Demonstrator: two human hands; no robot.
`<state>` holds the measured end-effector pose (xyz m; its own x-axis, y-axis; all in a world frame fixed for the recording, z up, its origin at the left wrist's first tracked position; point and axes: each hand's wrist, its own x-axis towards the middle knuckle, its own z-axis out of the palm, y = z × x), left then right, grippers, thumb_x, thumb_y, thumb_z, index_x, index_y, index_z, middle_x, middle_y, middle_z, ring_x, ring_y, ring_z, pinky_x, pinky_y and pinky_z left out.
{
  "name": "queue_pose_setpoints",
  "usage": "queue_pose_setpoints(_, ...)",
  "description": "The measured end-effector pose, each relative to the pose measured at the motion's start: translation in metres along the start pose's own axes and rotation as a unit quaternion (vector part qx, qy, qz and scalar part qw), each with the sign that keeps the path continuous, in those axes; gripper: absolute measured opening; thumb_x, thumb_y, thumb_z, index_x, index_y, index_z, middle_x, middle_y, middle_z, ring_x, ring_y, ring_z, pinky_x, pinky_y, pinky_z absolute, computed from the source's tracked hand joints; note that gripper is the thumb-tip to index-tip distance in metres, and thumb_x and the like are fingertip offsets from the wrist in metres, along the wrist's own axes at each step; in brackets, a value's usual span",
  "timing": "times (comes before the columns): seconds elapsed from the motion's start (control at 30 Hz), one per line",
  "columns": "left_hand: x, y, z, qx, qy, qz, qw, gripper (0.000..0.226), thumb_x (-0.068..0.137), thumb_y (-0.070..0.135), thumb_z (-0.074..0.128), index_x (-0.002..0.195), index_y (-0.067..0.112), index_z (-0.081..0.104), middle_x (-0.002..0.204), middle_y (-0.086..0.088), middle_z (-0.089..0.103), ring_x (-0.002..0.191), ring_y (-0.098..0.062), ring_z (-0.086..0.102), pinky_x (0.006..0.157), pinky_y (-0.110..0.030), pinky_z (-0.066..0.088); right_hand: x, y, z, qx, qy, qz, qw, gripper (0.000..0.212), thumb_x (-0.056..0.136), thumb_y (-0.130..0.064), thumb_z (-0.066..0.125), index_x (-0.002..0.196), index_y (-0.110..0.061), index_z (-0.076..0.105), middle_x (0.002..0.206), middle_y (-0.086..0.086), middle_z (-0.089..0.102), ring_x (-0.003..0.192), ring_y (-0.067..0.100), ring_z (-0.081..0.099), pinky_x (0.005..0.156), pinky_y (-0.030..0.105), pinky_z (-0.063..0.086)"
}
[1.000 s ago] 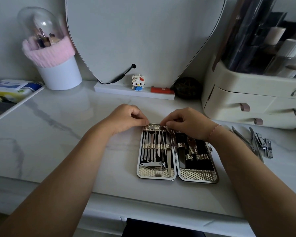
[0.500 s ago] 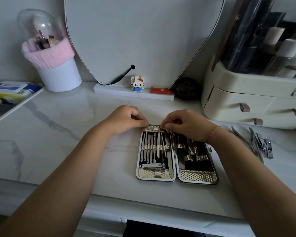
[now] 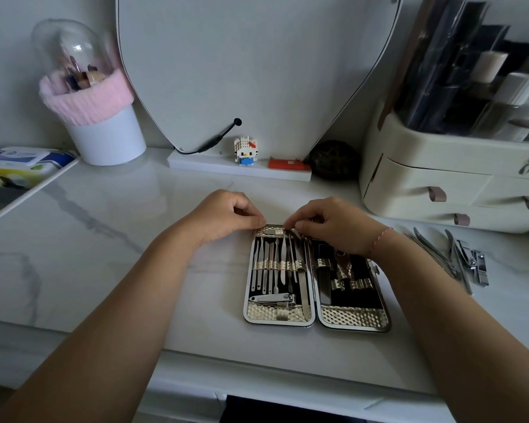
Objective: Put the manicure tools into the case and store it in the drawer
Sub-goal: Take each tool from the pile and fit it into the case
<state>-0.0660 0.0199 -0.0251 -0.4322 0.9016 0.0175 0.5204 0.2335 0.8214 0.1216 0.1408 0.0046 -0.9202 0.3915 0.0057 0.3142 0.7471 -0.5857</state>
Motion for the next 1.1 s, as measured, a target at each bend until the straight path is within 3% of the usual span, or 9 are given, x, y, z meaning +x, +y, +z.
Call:
queue_pose_setpoints(0.2,0.0002,0.0001,0.0,-0.001,-0.002,0.0,1.0,0.007,0.072,0.025,0.079,0.076,0.021,0.075,0.08,0.012,0.068,0.085,-0.005,0.061,0.08,-0.022,0.043,0.0004,-0.0001,-0.0008,0.013,0.001,0.013,1.0,0.021,0.09,-0.02,0.054,0.097,-0.026,0.073,0.095,-0.006,0.069,0.087,0.011,0.062,0.08,0.024,0.048)
queue_pose_setpoints(0.47,0.0,-0.0001,-0.0003,-0.006,-0.005,0.0,1.0,0.006,0.072,0.024,0.08,0.075,0.022,0.075,0.077,0.014,0.068,0.081,-0.002,0.061,0.079,-0.021,0.043,0.0001,-0.0002,-0.001,0.024,-0.001,0.024,0.999,0.021,0.09,-0.02,0.055,0.096,-0.025,0.074,0.093,-0.004,0.07,0.088,0.012,0.063,0.082,0.027,0.049)
queue_pose_setpoints(0.77,-0.0008,0.0013,0.0,-0.007,-0.005,0.0,1.0,0.006,0.073,0.023,0.079,0.077,0.021,0.075,0.082,0.011,0.068,0.085,-0.005,0.061,0.081,-0.02,0.043,-0.0016,-0.0022,-0.0028,0.041,-0.005,0.028,0.999,0.019,0.089,-0.023,0.057,0.087,-0.03,0.075,0.09,0.002,0.072,0.089,0.027,0.064,0.086,0.042,0.051)
queue_pose_setpoints(0.93,-0.0005,0.0006,-0.0007,-0.003,-0.005,-0.001,1.0,0.005,0.073,0.024,0.079,0.075,0.023,0.074,0.081,0.013,0.068,0.085,-0.004,0.061,0.079,-0.02,0.042,-0.0029,-0.0005,-0.0038,0.055,0.024,0.05,0.997,0.02,0.089,-0.02,0.056,0.088,-0.026,0.075,0.083,0.0,0.072,0.076,0.017,0.062,0.085,0.039,0.052)
queue_pose_setpoints(1.1,-0.0011,0.0014,-0.0005,-0.006,-0.006,-0.002,1.0,0.005,0.074,0.024,0.079,0.075,0.023,0.074,0.082,0.012,0.067,0.084,-0.003,0.06,0.077,-0.018,0.04,-0.0043,-0.005,-0.0036,0.037,0.009,0.037,0.999,0.018,0.089,-0.021,0.057,0.087,-0.027,0.075,0.087,-0.002,0.072,0.088,0.022,0.064,0.083,0.033,0.05)
